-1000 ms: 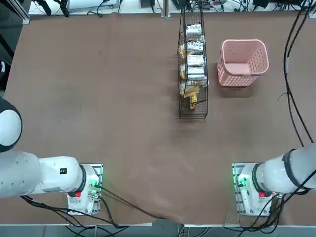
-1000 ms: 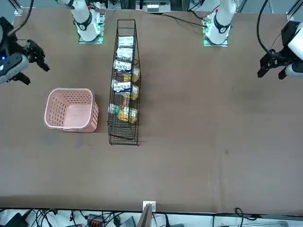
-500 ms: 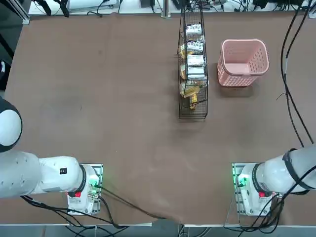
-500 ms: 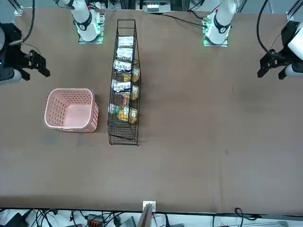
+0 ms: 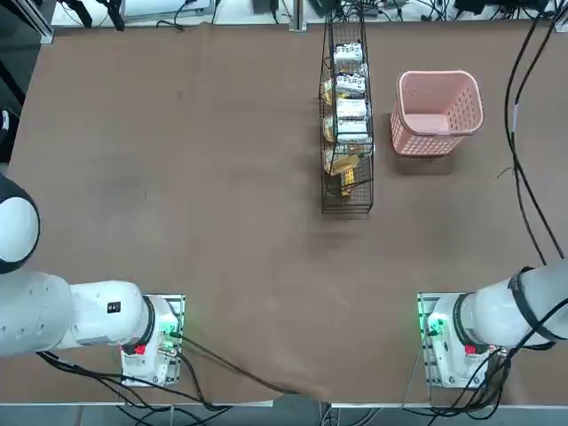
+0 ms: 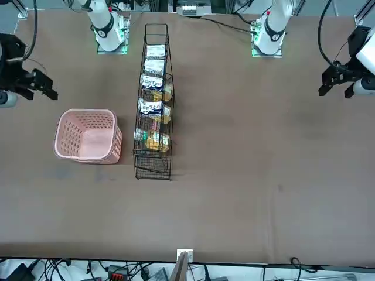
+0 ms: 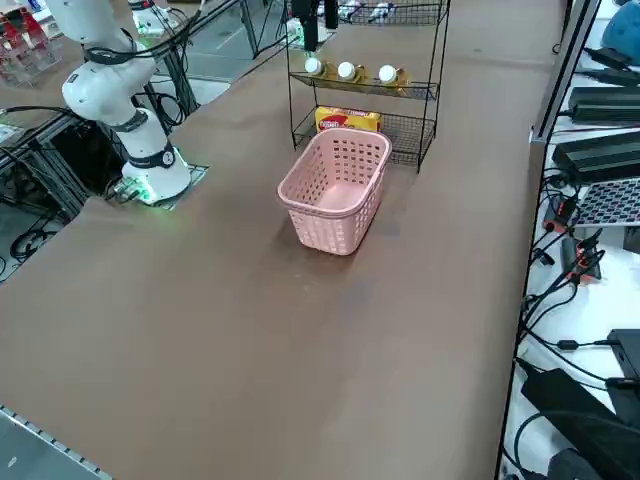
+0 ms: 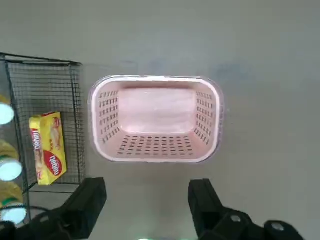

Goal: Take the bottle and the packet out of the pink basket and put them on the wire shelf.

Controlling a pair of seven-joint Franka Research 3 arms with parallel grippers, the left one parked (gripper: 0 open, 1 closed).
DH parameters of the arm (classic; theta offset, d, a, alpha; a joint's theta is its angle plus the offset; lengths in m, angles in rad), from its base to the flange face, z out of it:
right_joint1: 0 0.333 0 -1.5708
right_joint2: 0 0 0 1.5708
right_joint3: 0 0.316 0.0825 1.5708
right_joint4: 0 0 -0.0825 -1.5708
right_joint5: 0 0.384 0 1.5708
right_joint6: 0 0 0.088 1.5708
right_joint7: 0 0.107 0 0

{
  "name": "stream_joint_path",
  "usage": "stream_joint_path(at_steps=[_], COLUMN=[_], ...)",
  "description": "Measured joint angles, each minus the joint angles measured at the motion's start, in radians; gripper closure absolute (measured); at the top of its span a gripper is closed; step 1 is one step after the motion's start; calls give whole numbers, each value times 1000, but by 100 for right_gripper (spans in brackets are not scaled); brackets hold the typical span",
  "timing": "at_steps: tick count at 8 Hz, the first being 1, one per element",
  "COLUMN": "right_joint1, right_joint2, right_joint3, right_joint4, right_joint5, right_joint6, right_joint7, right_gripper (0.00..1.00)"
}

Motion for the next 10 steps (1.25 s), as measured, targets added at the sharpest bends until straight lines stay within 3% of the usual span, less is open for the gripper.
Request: stream_joint_path(at_steps=[10], right_joint1=[1], right_joint2=[-133], right_joint3=[-4], right_joint4=[-183], right_joint5=[2], right_joint6=[129], right_joint7=[74], right_gripper=[0])
